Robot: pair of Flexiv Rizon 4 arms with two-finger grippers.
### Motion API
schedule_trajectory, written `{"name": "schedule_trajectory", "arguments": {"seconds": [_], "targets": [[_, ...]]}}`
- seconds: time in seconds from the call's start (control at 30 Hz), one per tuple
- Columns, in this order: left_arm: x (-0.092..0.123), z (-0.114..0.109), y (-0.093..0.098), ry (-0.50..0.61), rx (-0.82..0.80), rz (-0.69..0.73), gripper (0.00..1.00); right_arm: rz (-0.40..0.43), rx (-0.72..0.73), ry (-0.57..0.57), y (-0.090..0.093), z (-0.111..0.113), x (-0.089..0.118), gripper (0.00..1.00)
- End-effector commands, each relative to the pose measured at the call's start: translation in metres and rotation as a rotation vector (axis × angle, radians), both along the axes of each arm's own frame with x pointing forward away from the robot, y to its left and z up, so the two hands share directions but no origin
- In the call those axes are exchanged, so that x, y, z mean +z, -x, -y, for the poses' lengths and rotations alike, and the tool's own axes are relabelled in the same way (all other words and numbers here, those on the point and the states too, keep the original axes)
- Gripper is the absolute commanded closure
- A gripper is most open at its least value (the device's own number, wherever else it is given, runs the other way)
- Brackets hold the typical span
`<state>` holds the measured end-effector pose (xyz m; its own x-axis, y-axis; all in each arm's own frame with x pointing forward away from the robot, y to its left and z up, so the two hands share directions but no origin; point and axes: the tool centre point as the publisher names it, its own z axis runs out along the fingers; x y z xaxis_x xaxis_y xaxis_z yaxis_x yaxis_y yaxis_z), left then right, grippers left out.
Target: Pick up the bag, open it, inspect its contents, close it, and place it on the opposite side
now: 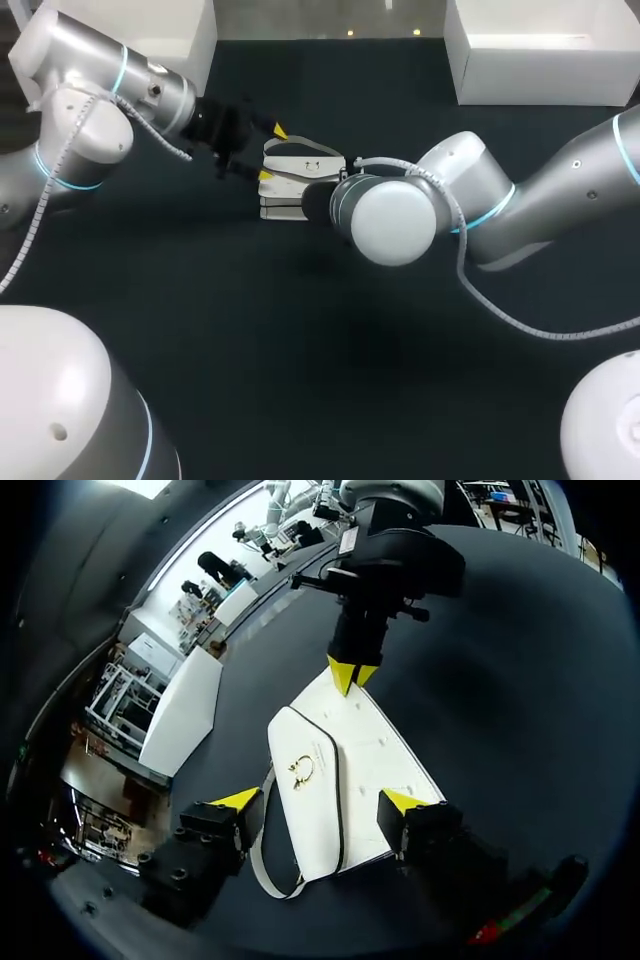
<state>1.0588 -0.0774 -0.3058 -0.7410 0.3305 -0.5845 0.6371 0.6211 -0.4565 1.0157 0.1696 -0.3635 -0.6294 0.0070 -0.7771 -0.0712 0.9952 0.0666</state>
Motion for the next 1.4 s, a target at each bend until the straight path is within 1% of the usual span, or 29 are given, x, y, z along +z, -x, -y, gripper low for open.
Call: {"name": "schedule_trajectory", "arguments": {"seconds": [0.03,0.17,0.23,0.3,0.33,0.6,0.7,0.93,1.17,1.4], "targets": [[-0.008,0.01,-0.006,-0.038,-0.023,-0.013,0.55,0.057,0.005,-0.011,0.002,0.002,-0.004,1.0],[-0.013,0.016,-0.007,-0.059,-0.032,-0.014,0.55,0.057,0.005,-0.011,0.002,0.002,-0.004,1.0],[-0.016,0.018,-0.007,-0.066,-0.035,-0.015,0.56,0.057,0.005,-0.011,0.002,0.002,-0.004,1.0],[-0.018,0.019,-0.007,-0.073,-0.038,-0.016,0.62,0.057,0.005,-0.011,0.002,0.002,-0.004,1.0],[-0.019,0.02,-0.007,-0.076,-0.039,-0.016,0.63,0.057,0.005,-0.011,0.002,0.002,-0.004,1.0],[-0.03,0.024,-0.005,-0.099,-0.039,-0.001,0.63,0.057,0.005,-0.011,0.002,0.002,-0.004,1.0],[-0.034,0.027,-0.005,-0.114,-0.041,0.012,0.66,0.057,0.005,-0.011,0.002,0.002,-0.004,1.0],[-0.035,0.029,-0.006,-0.124,-0.039,0.036,0.69,0.057,0.005,-0.011,0.002,0.002,-0.004,1.0],[-0.042,0.031,-0.008,-0.145,-0.023,0.064,0.68,0.057,0.005,-0.011,0.002,0.002,-0.004,1.0],[-0.045,0.031,-0.012,-0.144,0.017,0.086,0.7,0.057,0.005,-0.011,0.002,0.002,-0.004,1.0]]}}
